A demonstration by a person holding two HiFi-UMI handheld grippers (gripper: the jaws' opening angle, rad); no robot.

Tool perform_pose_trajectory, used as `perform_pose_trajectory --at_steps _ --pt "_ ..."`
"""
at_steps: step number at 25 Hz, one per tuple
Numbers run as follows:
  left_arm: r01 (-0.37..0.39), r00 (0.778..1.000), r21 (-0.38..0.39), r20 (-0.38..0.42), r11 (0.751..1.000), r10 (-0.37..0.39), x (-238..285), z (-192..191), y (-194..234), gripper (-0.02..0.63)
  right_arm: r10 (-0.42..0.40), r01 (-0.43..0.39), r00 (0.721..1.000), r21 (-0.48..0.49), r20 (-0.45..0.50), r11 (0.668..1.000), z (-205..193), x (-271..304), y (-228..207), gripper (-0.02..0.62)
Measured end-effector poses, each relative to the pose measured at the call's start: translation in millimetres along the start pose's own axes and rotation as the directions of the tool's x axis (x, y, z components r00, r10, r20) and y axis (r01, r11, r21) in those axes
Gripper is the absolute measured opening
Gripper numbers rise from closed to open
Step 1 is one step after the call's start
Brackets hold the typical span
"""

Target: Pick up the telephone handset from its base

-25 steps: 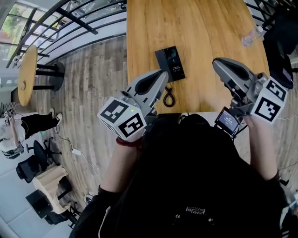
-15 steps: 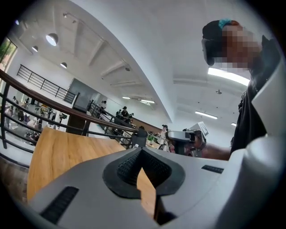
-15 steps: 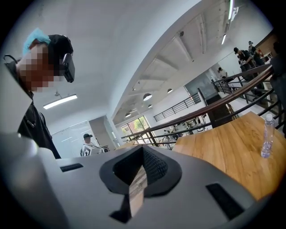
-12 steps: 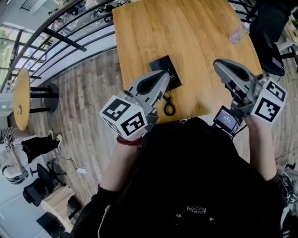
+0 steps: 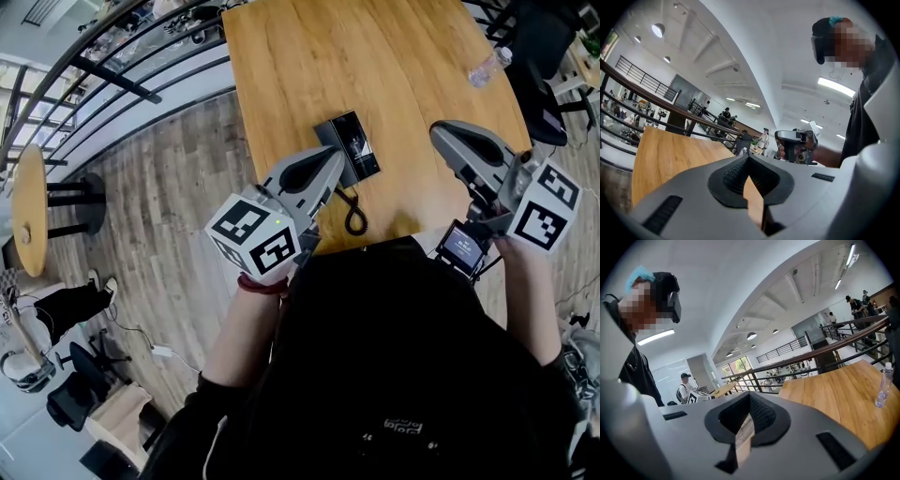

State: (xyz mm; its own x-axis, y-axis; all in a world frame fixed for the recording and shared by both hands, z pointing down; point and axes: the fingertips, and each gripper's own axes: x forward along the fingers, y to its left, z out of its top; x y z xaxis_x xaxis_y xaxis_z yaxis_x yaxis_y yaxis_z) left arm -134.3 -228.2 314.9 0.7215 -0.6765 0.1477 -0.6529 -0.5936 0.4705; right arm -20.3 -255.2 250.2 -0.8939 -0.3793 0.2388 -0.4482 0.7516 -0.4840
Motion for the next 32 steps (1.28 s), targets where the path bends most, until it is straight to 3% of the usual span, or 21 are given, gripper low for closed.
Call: perform_pose_trajectory --at_steps 10,14,18,20,23,29,32 --pt "-0.014 0.999 -0.094 -0.048 0.995 0.010 9 -28 43 0.006 0.006 -0.004 0.998 0.025 -0.062 1.000 -8 27 -22 0.017" --pt "-0.033 0.999 -0.184 -0.036 0.982 0.026 17 -38 62 0.006 0.031 -0.029 0.996 0.030 -0.087 0.999 -5 37 -38 0.017" --pt "0.023 0.998 -0.195 -0.045 0.980 -0.032 27 -50 65 0.006 0.047 -0.044 0.994 0.031 -0.099 0.999 2 46 -55 0.017" --pt "0.050 0.997 -0.203 -0.047 0.978 -0.061 27 -61 63 0.112 0.052 -0.049 0.994 0.033 -0.101 0.998 2 48 -57 0.017" --pt "0.072 0.995 -0.196 -0.056 0.978 -0.085 28 -80 72 0.166 0.053 -0.052 0.994 0.020 -0.091 0.998 9 50 -61 0.017" --pt "0.116 0.992 -0.313 -0.017 0.943 -0.127 25 -104 92 0.193 0.033 -0.031 0.995 0.020 -0.089 0.999 15 45 -65 0.017" --pt "0.113 0.990 -0.358 -0.037 0.927 -0.135 27 -124 105 0.219 0.019 -0.017 0.996 0.025 -0.085 1.000 14 42 -70 0.017"
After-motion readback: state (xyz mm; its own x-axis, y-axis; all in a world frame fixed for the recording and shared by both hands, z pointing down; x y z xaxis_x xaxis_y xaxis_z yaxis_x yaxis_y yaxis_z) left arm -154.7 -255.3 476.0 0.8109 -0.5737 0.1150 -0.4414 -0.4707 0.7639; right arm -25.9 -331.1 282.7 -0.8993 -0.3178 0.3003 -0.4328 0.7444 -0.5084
